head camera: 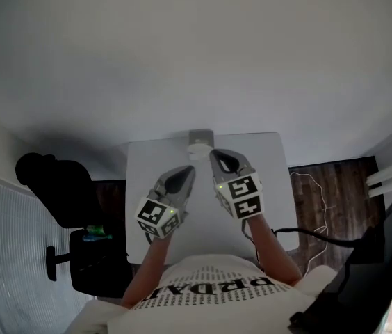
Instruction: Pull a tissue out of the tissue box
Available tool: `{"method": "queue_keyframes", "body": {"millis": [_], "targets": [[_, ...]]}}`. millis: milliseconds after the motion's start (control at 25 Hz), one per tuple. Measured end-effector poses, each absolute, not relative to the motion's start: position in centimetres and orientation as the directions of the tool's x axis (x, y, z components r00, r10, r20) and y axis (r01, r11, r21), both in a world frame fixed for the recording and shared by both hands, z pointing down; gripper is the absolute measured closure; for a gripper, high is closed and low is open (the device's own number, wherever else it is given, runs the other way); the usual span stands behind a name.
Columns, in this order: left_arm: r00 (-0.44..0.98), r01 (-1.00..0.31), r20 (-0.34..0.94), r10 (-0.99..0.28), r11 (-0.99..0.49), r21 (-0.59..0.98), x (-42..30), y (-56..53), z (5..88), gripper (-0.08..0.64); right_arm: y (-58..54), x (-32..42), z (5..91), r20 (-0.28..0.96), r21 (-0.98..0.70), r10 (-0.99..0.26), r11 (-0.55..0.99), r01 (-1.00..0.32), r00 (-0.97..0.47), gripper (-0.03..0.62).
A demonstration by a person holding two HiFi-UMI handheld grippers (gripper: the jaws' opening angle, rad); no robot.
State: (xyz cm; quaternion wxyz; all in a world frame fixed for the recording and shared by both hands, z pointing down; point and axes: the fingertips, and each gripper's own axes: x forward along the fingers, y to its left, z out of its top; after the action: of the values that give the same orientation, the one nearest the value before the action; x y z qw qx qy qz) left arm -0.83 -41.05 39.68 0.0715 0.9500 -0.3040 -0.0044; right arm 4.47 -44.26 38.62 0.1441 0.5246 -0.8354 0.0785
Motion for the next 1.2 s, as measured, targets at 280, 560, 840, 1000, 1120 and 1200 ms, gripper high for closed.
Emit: {"method": "queue_keyframes", "body": {"millis": [280,560,840,1000,1120,1200], "targets": [[0.816,-0.575,0.015,-0.578,-0.809,0.124,-1.4,-40.3,38.3,0.568,-42.9,4.2,37.4,0.302,0.037,-0.862,0.438,-0.898,-0.407,0.583],[0.818,-0.573,0.011,-0.576,-0.811,0.120,-1.2,-40.3,37.9,0.568,-42.7,4.5,37.1,0.305,0.041,-0.865,0.431,-0.902,-0.399,0.583],[0.815,-0.576,0.015,-0.579,-0.808,0.124,-1.6,-40.3,38.0,0.568,-42.5,4.2,37.1,0.310,0.041,-0.863,0.432,-0.901,-0.400,0.584],[0.816,-0.575,0.019,-0.578,-0.808,0.129,-1.6,-40.3,38.2,0.568,-42.6,4.2,37.2,0.309,0.045,-0.863,0.432,-0.901,-0.399,0.584],[0.818,-0.573,0.018,-0.576,-0.809,0.131,-1.6,-40.2,38.4,0.568,-42.5,4.2,37.6,0.318,0.044,-0.861,0.432,-0.901,-0.397,0.584],[0.819,-0.571,0.018,-0.574,-0.810,0.132,-1.5,-40.1,38.5,0.568,-42.4,4.3,37.7,0.323,0.042,-0.859,0.432,-0.901,-0.397,0.584]]}}
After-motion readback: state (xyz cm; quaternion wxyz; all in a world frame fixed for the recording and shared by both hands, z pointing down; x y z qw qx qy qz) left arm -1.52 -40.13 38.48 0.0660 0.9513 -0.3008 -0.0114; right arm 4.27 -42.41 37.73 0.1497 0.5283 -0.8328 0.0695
